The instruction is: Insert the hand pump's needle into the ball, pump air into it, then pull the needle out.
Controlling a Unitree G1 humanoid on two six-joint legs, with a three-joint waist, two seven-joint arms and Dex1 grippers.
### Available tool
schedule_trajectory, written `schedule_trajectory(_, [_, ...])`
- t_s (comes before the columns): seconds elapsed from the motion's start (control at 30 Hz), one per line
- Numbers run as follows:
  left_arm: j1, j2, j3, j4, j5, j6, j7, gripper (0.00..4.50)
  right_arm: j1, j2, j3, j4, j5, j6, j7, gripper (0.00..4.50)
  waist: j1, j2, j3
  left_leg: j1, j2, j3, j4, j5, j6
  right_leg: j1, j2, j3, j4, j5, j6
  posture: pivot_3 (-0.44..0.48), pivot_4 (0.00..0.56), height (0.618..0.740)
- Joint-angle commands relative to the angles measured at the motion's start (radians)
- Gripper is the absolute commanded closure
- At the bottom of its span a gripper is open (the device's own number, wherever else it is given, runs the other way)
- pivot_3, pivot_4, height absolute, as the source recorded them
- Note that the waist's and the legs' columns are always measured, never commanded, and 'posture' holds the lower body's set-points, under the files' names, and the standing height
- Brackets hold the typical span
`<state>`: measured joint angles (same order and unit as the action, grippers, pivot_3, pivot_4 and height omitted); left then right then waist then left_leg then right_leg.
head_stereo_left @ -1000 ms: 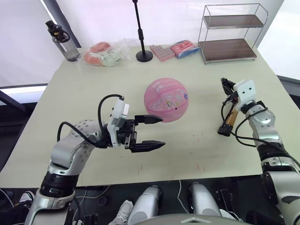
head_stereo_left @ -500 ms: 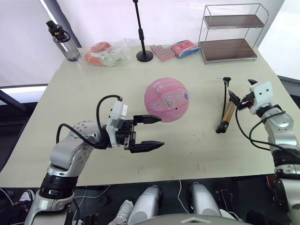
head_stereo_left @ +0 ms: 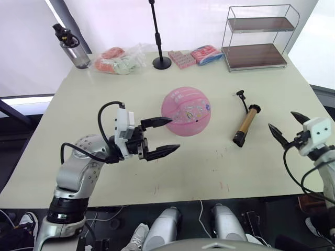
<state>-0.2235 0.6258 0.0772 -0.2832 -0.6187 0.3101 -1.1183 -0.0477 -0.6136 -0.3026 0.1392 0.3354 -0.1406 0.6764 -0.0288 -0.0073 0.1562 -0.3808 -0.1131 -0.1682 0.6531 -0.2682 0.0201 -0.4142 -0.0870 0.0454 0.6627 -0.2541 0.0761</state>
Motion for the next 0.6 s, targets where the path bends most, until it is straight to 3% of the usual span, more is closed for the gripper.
schedule_trajectory(0.03, [0.034,0.006,0.039,-0.015,0.016,-0.047,0.015,0.0,0.047,-0.017,-0.054,-0.078,0.053,-0.008,0.045,0.01,0.0,0.0,0.0,0.0,0.0,0.0,0.0,0.0,0.0,0.0,0.0,0.0,0.0,0.0,0.0,0.0,0.15,0.736])
schedule_trajectory(0.33, [0.142,-0.008,0.109,-0.005,0.072,-0.113,0.116,0.0,0.168,-0.016,-0.107,-0.13,0.132,0.015,0.141,0.01,0.015,0.0,0.0,0.001,0.001,0.0,0.0,0.0,0.0,0.001,0.0,0.0,0.0,0.001,-0.001,0.0,0.15,0.736])
schedule_trajectory(0.6, [0.283,-0.041,0.175,0.003,0.105,-0.149,0.218,0.0,0.245,-0.012,-0.144,-0.045,0.151,-0.084,0.268,0.01,0.021,0.0,0.0,0.001,0.001,0.0,0.0,0.0,0.0,0.002,-0.001,-0.001,-0.001,0.001,-0.001,0.0,0.15,0.736])
